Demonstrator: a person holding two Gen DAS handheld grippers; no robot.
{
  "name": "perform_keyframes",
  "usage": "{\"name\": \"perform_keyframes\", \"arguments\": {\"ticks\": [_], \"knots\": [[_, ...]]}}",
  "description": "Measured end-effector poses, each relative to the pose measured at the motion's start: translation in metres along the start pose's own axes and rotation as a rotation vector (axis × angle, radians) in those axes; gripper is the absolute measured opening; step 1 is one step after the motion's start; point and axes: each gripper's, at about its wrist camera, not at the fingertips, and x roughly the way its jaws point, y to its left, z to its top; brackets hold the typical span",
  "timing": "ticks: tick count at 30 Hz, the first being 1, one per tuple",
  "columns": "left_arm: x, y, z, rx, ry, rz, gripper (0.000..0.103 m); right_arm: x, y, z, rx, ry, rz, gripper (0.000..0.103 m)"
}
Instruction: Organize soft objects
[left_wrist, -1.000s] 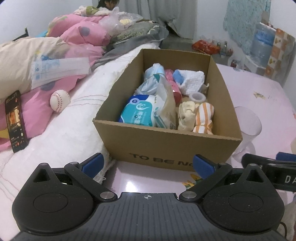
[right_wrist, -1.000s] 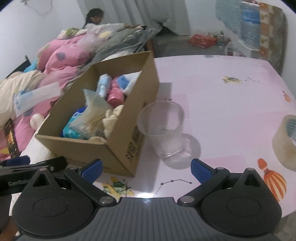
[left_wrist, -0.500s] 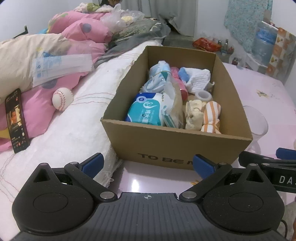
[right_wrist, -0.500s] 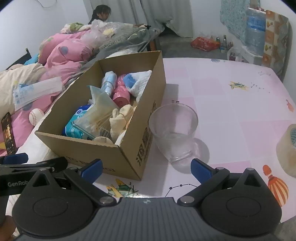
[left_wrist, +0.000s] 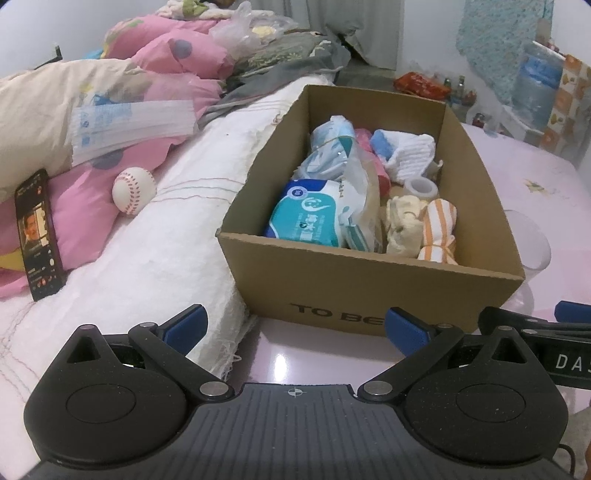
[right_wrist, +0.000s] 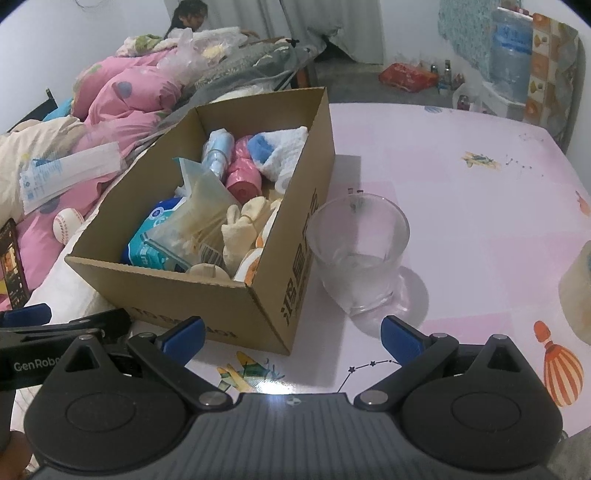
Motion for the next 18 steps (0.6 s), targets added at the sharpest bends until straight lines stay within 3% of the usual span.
{"name": "perform_keyframes", "arguments": {"ticks": [18], "knots": [[0.0083,0.0022,-0.0020,0.005,0.044,0.000,0.102,0.0064,-0.0001,-0.0020,-0.001,0.043,-0.016,0.048]]}}
